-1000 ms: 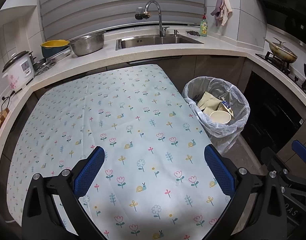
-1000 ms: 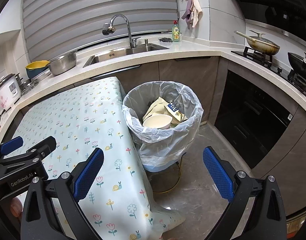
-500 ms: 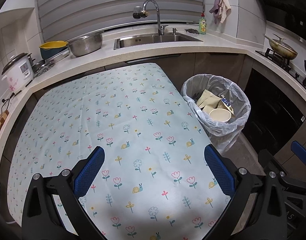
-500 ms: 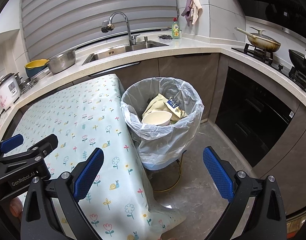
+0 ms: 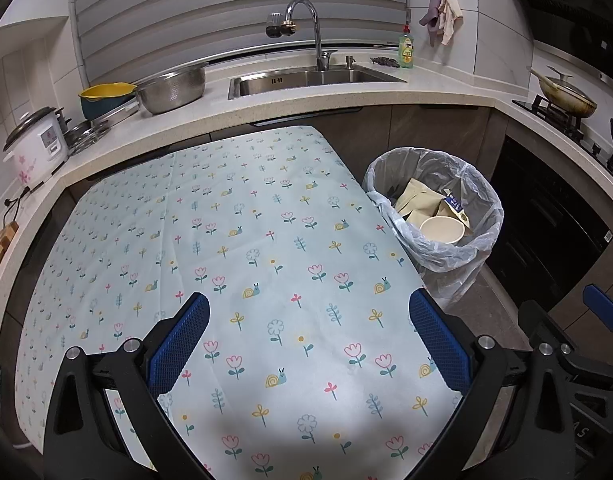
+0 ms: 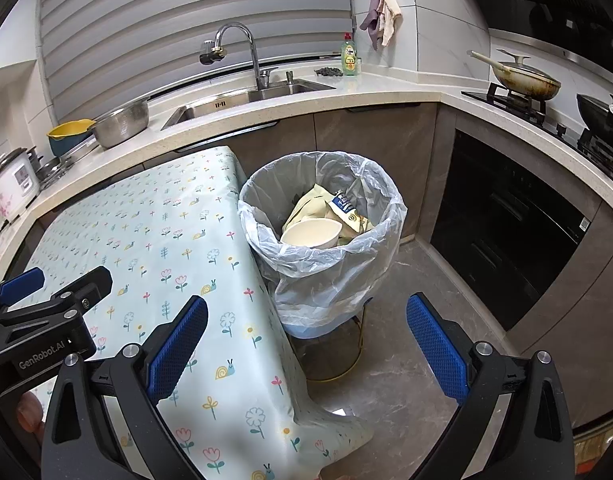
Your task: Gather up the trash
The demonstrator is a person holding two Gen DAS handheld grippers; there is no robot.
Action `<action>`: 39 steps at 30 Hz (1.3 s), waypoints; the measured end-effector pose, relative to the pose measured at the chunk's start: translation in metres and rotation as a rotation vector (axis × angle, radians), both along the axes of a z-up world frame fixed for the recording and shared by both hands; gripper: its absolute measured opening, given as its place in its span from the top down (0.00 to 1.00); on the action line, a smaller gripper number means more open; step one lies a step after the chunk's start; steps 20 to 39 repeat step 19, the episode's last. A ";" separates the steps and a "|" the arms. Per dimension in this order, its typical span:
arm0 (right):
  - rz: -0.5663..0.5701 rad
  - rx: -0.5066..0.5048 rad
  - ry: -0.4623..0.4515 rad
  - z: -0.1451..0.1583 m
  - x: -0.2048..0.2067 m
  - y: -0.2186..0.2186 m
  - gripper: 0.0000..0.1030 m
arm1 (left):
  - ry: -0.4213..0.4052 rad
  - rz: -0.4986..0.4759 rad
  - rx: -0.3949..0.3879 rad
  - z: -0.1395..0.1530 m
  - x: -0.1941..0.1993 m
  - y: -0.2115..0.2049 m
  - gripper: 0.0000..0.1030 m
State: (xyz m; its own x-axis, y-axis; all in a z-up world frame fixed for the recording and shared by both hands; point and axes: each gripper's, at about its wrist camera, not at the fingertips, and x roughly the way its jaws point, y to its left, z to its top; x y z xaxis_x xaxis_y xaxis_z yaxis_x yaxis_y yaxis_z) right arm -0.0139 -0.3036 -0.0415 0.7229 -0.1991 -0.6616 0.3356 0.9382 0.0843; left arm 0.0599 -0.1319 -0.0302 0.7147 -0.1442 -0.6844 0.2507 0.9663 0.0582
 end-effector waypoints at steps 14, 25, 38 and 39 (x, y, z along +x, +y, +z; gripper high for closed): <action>-0.004 0.003 -0.002 0.000 0.001 0.000 0.07 | -0.005 -0.004 0.000 -0.003 0.004 0.002 0.07; 0.001 0.003 -0.026 0.000 0.002 -0.004 0.07 | -0.015 -0.018 -0.006 -0.005 0.009 0.000 0.07; 0.001 0.003 -0.026 0.000 0.002 -0.004 0.07 | -0.015 -0.018 -0.006 -0.005 0.009 0.000 0.07; 0.001 0.003 -0.026 0.000 0.002 -0.004 0.07 | -0.015 -0.018 -0.006 -0.005 0.009 0.000 0.07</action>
